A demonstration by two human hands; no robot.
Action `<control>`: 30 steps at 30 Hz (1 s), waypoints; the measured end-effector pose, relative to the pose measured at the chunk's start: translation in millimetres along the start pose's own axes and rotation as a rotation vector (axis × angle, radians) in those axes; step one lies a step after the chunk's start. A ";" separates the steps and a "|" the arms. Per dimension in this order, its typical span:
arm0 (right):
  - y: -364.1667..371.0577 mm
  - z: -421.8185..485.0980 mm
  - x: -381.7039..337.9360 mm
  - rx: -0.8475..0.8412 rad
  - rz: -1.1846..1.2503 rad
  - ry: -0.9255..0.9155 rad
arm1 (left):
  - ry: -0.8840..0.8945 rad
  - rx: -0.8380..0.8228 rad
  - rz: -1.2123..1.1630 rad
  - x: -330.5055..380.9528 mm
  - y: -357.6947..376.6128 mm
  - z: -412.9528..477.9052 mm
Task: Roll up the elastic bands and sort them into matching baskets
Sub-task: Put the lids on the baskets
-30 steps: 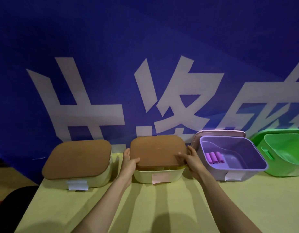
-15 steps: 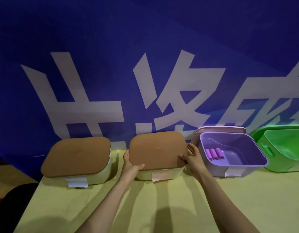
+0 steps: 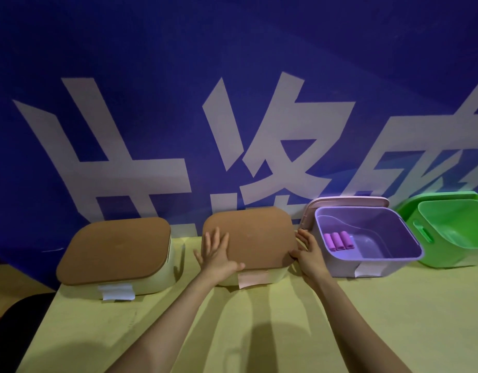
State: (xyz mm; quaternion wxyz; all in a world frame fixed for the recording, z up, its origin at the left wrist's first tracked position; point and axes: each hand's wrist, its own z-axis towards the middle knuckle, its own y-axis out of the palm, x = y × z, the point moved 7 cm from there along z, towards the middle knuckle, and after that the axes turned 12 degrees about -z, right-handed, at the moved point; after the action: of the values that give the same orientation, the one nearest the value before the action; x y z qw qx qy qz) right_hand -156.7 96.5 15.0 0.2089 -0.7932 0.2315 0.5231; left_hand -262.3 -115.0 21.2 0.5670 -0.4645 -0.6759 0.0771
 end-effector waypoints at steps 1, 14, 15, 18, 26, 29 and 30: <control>-0.2 0.2 1.3 -0.001 0.013 0.004 | 0.012 -0.009 0.094 5.5 3.4 3.1; 57.1 22.2 -40.8 0.006 -1.124 -0.527 | 0.050 -0.122 0.238 24.0 11.0 28.8; 62.2 28.5 -39.8 0.015 -1.231 -0.531 | 0.052 -0.114 0.241 23.6 11.3 29.1; 65.9 39.9 -32.8 0.061 -1.407 -0.469 | 0.050 -0.111 0.251 21.8 12.1 31.9; 68.7 46.0 -22.0 0.127 -1.500 -0.450 | 0.053 -0.116 0.255 18.7 14.6 38.9; 68.0 48.3 -21.1 0.129 -1.498 -0.440 | 0.048 -0.121 0.253 18.1 15.9 39.1; 68.0 49.2 -20.2 0.116 -1.499 -0.430 | 0.050 -0.122 0.254 18.1 16.1 38.8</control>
State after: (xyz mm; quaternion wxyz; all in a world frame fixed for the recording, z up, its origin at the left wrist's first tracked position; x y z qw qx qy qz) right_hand -239.6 73.0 9.6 0.5878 -0.6068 -0.3849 0.3717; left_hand -284.8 -76.7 10.3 0.5399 -0.5817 -0.6009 0.0952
